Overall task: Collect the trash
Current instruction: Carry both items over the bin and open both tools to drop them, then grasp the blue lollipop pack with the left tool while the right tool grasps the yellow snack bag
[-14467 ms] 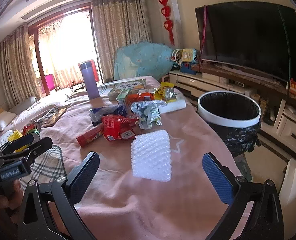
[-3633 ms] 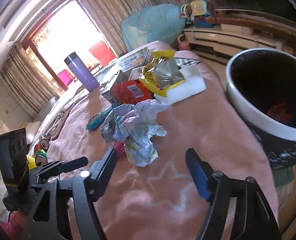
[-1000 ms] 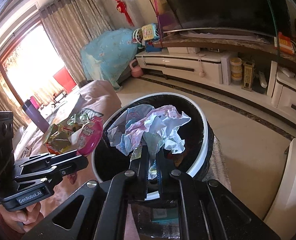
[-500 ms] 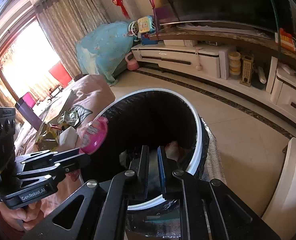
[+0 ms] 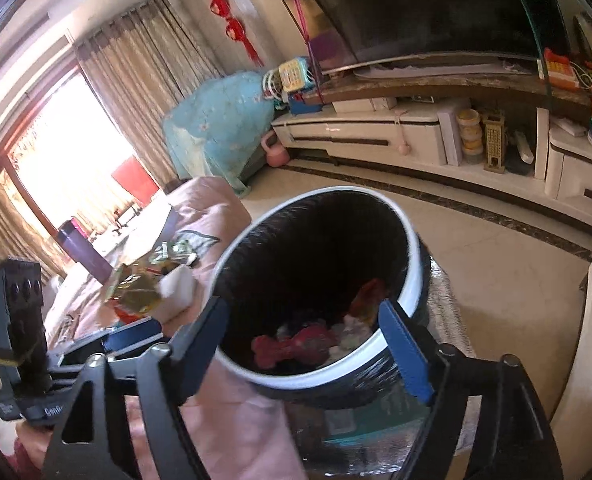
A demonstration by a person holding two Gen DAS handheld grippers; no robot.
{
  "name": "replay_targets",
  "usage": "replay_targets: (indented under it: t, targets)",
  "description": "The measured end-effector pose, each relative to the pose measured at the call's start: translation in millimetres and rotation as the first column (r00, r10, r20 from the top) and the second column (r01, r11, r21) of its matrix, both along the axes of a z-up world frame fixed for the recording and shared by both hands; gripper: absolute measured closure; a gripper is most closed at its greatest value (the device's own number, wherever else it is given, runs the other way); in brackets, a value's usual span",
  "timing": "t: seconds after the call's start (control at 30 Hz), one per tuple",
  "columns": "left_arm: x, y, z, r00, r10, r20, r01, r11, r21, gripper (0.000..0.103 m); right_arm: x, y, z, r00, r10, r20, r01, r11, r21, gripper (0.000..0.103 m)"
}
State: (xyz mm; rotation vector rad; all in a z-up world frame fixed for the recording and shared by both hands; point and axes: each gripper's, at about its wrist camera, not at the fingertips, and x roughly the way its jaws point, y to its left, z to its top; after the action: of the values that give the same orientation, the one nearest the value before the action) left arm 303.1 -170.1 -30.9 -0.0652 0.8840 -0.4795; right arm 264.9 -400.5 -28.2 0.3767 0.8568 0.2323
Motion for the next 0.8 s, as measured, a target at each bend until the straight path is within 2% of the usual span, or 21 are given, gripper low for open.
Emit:
replay_targets:
  t: [0.03,0.1,0.33,0.57,0.8]
  targets:
    - [-6,7,0,1.000,0.006,-0.001,-0.006,1.000,-0.001,0.040,-4,5,2,1.000,0.000,0.004,0.000,1.000,0.010,0.014]
    - [-20,21,-2,1.000,0.023,-0.006,-0.023,1.000,-0.007,0.040,-12,17,2,1.000,0.003,0.006,-0.003,0.999,0.034,0.010]
    - [-70,79,-2,0.994,0.111,-0.018,-0.111,0.994,0.001,0.039,-29,61,-6,0.998,0.046,-0.037,-0.043,0.995,0.089,0.008]
    - [-102,129,-2,0.978,0.204,-0.047,-0.204,0.979,-0.003,0.038,-41,108,-21,0.993,0.107,-0.056,-0.103,0.993,0.063,0.008]
    - [-110,157,3,0.965,0.253,-0.063,-0.254,0.967,0.000,0.038,-42,142,-24,0.989,0.145,-0.011,-0.145,0.989,0.024,0.008]
